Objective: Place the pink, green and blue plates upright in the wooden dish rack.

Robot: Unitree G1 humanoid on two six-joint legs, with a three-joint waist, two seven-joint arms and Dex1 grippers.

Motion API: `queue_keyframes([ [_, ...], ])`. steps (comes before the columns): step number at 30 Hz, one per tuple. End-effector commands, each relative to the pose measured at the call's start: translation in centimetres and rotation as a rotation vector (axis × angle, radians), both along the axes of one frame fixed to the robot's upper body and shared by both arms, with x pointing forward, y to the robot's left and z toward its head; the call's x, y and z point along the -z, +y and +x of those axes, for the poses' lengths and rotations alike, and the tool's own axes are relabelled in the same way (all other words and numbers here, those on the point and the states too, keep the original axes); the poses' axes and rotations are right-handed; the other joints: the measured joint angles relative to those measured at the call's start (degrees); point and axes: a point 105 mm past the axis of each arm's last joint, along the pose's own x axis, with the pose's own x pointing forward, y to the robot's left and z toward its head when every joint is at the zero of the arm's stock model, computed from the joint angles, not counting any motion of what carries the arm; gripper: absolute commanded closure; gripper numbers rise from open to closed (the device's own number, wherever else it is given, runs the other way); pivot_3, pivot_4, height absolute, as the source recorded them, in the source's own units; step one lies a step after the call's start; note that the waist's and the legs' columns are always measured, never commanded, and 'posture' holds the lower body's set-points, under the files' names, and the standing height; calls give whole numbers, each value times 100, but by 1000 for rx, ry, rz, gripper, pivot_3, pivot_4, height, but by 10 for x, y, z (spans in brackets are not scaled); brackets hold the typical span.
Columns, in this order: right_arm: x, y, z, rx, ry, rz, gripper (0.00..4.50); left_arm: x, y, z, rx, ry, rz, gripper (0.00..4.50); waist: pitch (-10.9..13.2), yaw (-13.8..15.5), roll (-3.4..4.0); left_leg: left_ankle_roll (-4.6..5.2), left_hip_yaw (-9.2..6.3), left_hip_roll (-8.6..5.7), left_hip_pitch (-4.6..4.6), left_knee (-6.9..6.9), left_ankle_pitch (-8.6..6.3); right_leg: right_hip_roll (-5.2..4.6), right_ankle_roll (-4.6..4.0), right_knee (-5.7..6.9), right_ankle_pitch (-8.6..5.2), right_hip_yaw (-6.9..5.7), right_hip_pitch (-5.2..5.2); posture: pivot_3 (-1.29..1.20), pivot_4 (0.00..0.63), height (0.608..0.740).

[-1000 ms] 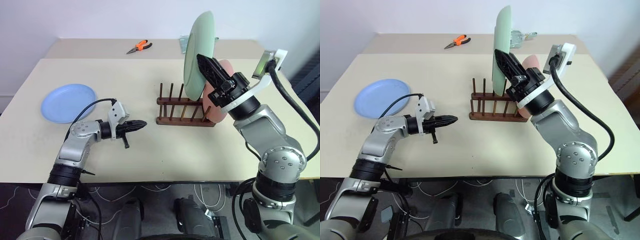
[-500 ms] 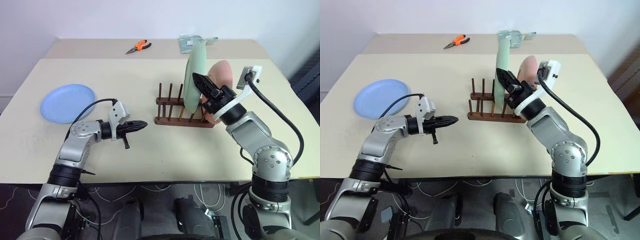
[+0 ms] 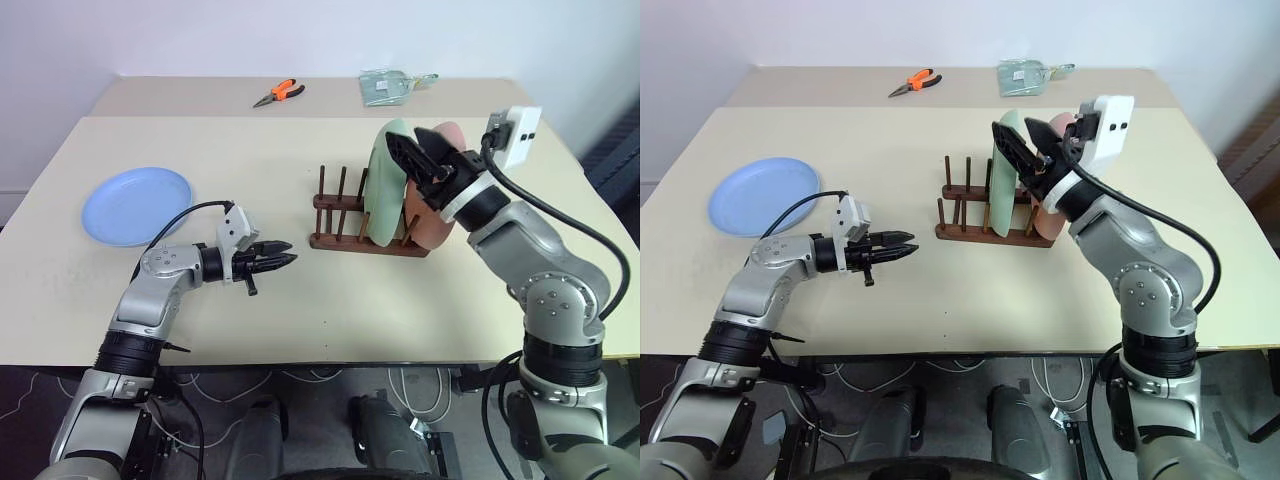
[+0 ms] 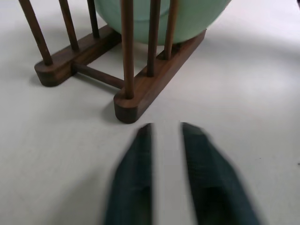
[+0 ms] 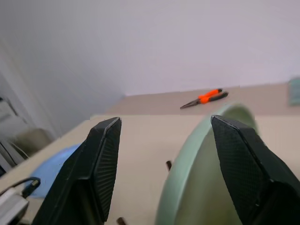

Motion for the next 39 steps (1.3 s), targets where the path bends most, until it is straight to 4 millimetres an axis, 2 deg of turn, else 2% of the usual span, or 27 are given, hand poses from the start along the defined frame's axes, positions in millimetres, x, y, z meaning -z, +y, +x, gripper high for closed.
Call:
queue_keyframes([
  [1, -26, 8, -15, -13, -179, -156, 118, -20, 6, 2, -22, -48, -51, 1686, 0, 0, 0, 0, 0, 0, -1, 0, 0, 0, 0, 0, 0, 0, -1, 0, 150, 732],
  [4, -28, 19, -16, 24, -321, -427, 0, -36, 24, 15, -153, -118, -89, 182, 1, -10, 1, 0, 2, 1, -1, -2, 0, -1, -1, -1, 0, 0, -6, 0, 150, 732],
  [5, -28, 24, -18, 17, -359, -481, 0, -41, 31, 20, -205, -150, -93, 44, 1, -10, 1, 0, 1, 1, -1, -1, 0, 0, -1, -1, 0, -1, -6, 0, 150, 732],
  [7, -23, 43, -24, -52, -437, -611, 0, -61, 63, 39, -427, -229, -151, 44, 1, -10, 1, 0, 1, 1, -1, -2, 0, 1, -2, 0, 0, -1, -8, 0, 150, 732],
  [8, -17, 53, -27, -91, -464, -671, 0, -71, 84, 49, -574, -272, -177, 44, 2, -11, 0, 0, 1, 1, -1, -1, 0, 1, -1, 1, 1, 0, -9, 0, 150, 732],
  [12, -3, 70, -28, -140, -515, -769, 0, -83, 145, 66, -971, -296, -229, 44, 3, 5, -5, 0, 0, -1, -1, -1, 0, 2, 3, 0, 2, -2, -7, 0, 150, 732],
  [15, 13, 83, -30, -194, -522, -795, 0, -82, 203, 61, -1309, -272, -214, 44, 3, 11, -10, 0, 0, -4, -7, 3, 0, -1, 21, -2, 11, -2, -6, 0, 150, 732],
  [17, 19, 89, -33, -224, -525, -793, 0, -76, 231, 52, -1485, -226, -225, 44, 4, 7, -17, 0, -2, -4, -8, 3, 0, -1, 25, 0, 12, -4, -7, 0, 150, 732],
  [19, 21, 94, -35, -250, -527, -781, 0, -60, 254, 41, -1632, -100, -277, 44, 5, 8, -23, -1, -5, -3, -8, 3, 0, 0, 26, 3, 13, -8, -7, 0, 150, 732],
  [21, 27, 97, -36, -278, -519, -777, 0, -40, 263, 33, -1698, 58, -413, 44, 4, 7, -30, -1, -7, -3, -7, 4, 0, 0, 26, 4, 14, -10, -6, 0, 150, 732],
  [28, 35, 98, -35, -288, -506, -780, 0, -9, 256, 27, -1704, 329, -676, 44, -2, 43, -64, -6, -21, -7, -8, 7, 1, -7, 24, 2, 14, -28, 4, 0, 150, 732],
  [31, 36, 96, -35, -272, -504, -781, 0, -6, 252, 31, -1677, 377, -740, 931, -2, 28, -64, -7, -23, -7, -1, 2, 2, -6, 23, 5, 15, -31, 5, 0, 150, 732],
  [37, 37, 93, -33, -233, -497, -788, 0, -8, 250, 38, -1650, 395, -792, 4112, -2, 32, -64, -10, -22, -7, -1, 2, 3, -6, 23, 3, 15, -32, 6, 0, 150, 732],
  [38, 37, 92, -32, -233, -489, -789, 0, -9, 250, 39, -1647, 396, -803, 4487, -2, 36, -65, -11, -23, -7, -2, 2, 3, -6, 23, 3, 15, -32, 5, 0, 150, 732],
  [39, 38, 91, -32, -231, -481, -789, 0, -11, 249, 41, -1635, 387, -808, 4487, -2, 33, -65, -11, -23, -7, -2, 2, 3, -6, 23, 3, 15, -33, 6, 0, 150, 732],
])
